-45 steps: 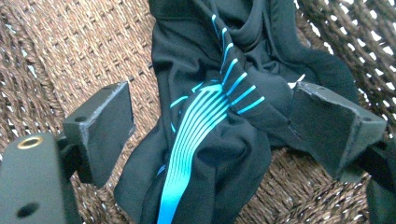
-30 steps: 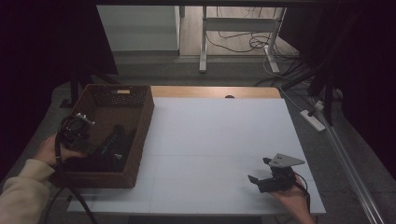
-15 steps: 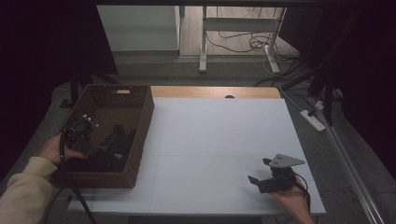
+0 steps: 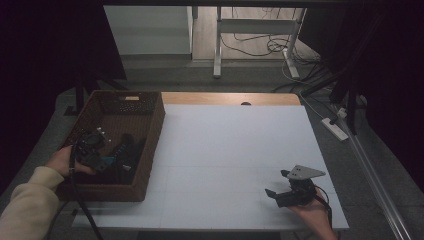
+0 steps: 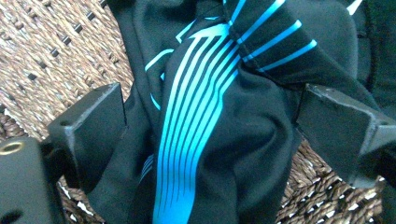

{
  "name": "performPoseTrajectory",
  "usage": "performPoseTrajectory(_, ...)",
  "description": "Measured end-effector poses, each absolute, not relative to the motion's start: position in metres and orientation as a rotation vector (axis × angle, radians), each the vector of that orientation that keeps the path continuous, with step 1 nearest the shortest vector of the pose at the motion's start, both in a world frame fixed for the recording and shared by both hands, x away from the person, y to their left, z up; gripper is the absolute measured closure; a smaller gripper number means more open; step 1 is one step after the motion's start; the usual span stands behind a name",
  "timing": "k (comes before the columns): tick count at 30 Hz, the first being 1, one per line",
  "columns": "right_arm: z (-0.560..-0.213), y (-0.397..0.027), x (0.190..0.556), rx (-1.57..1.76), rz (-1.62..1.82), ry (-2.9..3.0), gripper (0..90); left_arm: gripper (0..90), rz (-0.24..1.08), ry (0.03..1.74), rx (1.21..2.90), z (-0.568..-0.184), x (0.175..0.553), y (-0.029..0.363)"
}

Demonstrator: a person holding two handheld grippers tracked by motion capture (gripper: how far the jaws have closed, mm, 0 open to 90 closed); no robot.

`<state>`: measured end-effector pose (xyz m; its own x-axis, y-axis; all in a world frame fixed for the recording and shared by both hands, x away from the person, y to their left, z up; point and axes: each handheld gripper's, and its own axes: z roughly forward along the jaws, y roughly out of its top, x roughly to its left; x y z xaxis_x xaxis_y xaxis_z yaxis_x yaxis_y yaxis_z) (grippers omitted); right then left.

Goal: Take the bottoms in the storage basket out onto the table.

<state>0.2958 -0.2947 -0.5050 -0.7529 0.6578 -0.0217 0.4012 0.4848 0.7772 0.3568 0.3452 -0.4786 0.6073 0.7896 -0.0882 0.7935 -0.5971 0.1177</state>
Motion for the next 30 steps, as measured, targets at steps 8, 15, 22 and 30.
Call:
performPoseTrajectory(8,-0.505,-0.294,0.296,0.891,1.143,2.427,7.7,9.0,-0.058,1.355,2.737,-0.491,0.360,0.341)
performPoseTrajectory(15,-0.505,-0.293,0.296,0.882,1.140,2.431,7.7,9.2,-0.098,1.353,2.768,-0.498,0.362,0.338)
performPoseTrajectory(22,-0.505,-0.293,0.295,0.877,1.138,2.429,7.7,10.7,-0.169,1.347,2.809,-0.508,0.363,0.333)
performPoseTrajectory(30,-0.505,-0.293,0.295,0.869,1.134,2.430,7.7,30.2,-0.131,1.359,2.793,-0.505,0.362,0.336)
